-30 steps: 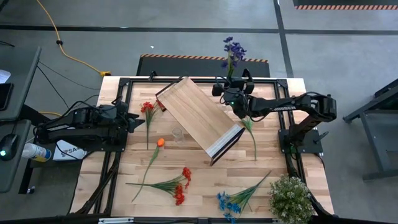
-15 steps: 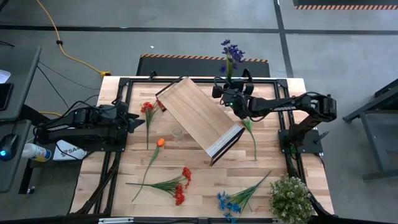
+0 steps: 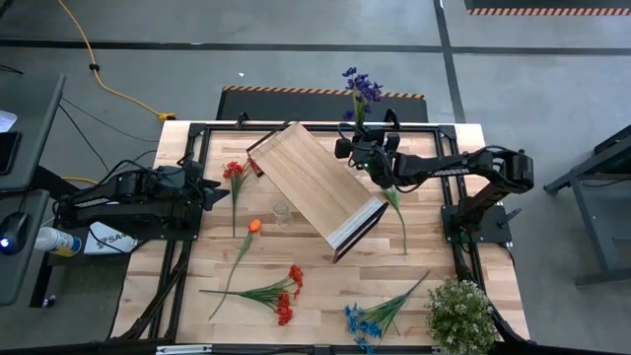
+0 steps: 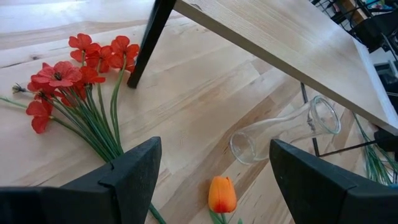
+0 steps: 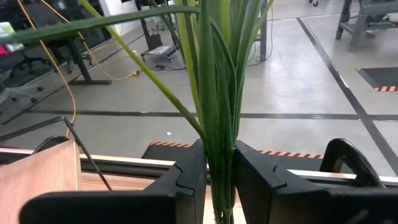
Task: Pick and place flowers into a vace then onto a shelf
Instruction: Put the violet flowers into the top transparent vase
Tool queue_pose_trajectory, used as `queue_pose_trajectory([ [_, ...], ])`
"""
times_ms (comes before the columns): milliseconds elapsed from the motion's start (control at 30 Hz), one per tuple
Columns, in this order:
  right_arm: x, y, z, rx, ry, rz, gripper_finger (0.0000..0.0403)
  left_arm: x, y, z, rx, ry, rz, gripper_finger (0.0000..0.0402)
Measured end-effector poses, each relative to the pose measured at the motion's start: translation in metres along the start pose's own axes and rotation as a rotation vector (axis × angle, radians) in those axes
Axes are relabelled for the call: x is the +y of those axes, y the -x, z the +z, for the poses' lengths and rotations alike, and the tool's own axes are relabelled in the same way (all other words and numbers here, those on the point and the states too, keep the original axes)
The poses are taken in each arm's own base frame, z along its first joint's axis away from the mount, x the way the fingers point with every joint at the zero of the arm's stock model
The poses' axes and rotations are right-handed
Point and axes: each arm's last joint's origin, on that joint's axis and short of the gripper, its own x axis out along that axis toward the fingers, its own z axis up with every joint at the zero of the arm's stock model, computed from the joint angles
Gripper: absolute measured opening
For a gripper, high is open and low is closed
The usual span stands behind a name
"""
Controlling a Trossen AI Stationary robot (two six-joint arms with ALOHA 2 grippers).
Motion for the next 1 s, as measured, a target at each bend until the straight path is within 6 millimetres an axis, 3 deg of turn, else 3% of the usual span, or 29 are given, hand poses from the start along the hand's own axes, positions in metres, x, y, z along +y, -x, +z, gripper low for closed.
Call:
queue_pose_trajectory([
  [1000, 0.0006, 0.0019, -0.0045, 0.056, 0.018, 0.045, 0.0067, 0.0001, 0.0, 0.0001, -0.002, 0.0, 0.002, 0.0333],
])
